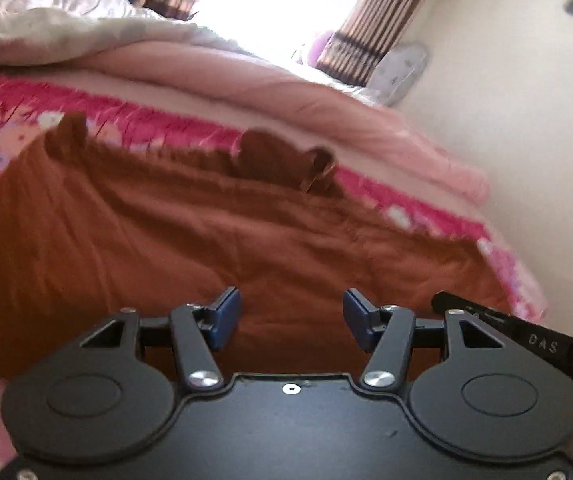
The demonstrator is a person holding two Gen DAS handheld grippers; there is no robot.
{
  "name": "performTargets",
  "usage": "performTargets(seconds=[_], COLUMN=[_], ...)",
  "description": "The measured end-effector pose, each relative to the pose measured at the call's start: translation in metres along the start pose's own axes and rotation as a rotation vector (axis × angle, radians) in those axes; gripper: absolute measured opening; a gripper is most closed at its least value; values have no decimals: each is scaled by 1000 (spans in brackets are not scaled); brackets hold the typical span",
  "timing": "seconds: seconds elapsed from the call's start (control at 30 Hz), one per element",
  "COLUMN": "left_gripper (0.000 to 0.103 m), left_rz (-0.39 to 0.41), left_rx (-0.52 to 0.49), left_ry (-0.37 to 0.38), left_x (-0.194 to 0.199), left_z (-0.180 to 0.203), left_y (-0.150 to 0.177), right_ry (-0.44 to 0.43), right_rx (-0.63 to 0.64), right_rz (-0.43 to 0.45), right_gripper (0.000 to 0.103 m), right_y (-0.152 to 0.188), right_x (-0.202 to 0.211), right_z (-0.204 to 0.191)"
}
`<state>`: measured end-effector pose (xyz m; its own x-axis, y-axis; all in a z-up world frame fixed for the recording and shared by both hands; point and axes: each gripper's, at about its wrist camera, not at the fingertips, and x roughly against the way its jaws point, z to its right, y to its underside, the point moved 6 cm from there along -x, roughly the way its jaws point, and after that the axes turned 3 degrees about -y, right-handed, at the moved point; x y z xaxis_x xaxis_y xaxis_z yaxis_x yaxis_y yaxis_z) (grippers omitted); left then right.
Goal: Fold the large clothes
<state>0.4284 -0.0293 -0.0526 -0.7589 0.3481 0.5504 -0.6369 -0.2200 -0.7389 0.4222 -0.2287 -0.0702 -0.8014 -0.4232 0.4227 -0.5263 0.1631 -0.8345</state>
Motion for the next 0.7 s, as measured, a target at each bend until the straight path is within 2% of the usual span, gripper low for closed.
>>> performTargets(seconds=[0.1,0.13,0.2,0.33,0.5,0.6,0.7], left_gripper=[58,58,58,58,58,58,58], left_rz=[-6,-2,10,26,46,35,25], left_rx=[-5,-3,4,38,80,95,103], left_ry=[-36,-53,-98,-166,-196,-224,-228], left_x=[-4,-1,4,29,52,49,30], left_z=[-12,-19,-37,-81,-118,-129,-137], left_y=[7,7,6,4,-7,-6,1], right_ry=[9,26,45,148,307,384,395], right_rx=[6,8,-10,-43,-63,-93,-145], right_rz=[-44,-42,-25,23,57,54,24], right_gripper=[32,28,28,29,30,30,29], right_y=[19,21,19,10,0,1,16], right_x=[-11,-11,-1,28,71,81,77], right_z=[-1,2,13,50,107,137,161])
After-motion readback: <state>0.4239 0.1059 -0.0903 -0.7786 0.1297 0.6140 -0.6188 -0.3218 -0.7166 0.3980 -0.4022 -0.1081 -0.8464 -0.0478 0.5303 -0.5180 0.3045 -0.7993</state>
